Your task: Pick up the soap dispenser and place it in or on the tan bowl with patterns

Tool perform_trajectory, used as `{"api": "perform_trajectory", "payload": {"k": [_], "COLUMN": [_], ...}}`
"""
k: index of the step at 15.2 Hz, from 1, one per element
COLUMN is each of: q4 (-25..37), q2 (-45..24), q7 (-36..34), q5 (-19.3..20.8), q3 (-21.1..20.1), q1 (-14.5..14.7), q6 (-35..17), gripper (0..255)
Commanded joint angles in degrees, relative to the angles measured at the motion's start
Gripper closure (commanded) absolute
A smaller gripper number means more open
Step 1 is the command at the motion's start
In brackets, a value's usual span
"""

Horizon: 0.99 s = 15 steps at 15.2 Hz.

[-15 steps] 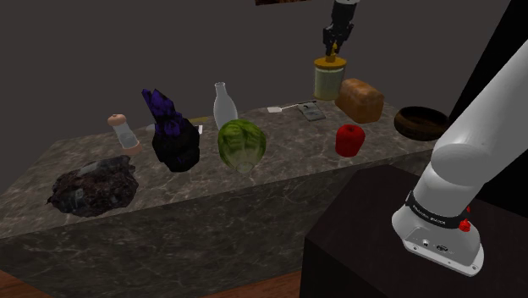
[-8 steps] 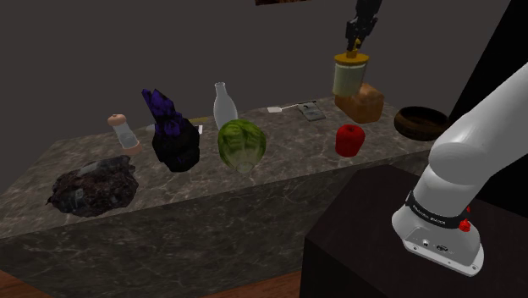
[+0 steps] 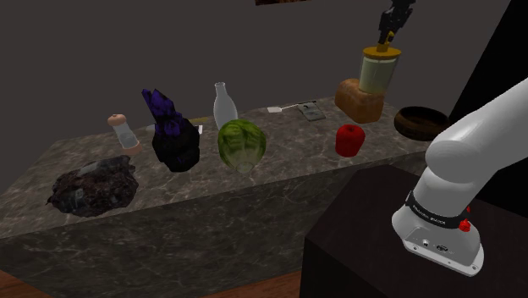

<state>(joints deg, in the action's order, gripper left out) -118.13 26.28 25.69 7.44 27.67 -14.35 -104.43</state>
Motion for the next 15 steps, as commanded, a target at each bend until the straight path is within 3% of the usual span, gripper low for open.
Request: {"api": "perform_trajectory", "payload": {"k": [1, 15], "q4": [0.1, 8.4], "q2": [1.7, 5.8], "q7": [2.0, 18.8], "q5": [0.9, 5.5], "q3": [1.2, 13.1], "q1": [-1.0, -5.7], "q6": [1.6, 11.7], "gripper": [255, 255]}}
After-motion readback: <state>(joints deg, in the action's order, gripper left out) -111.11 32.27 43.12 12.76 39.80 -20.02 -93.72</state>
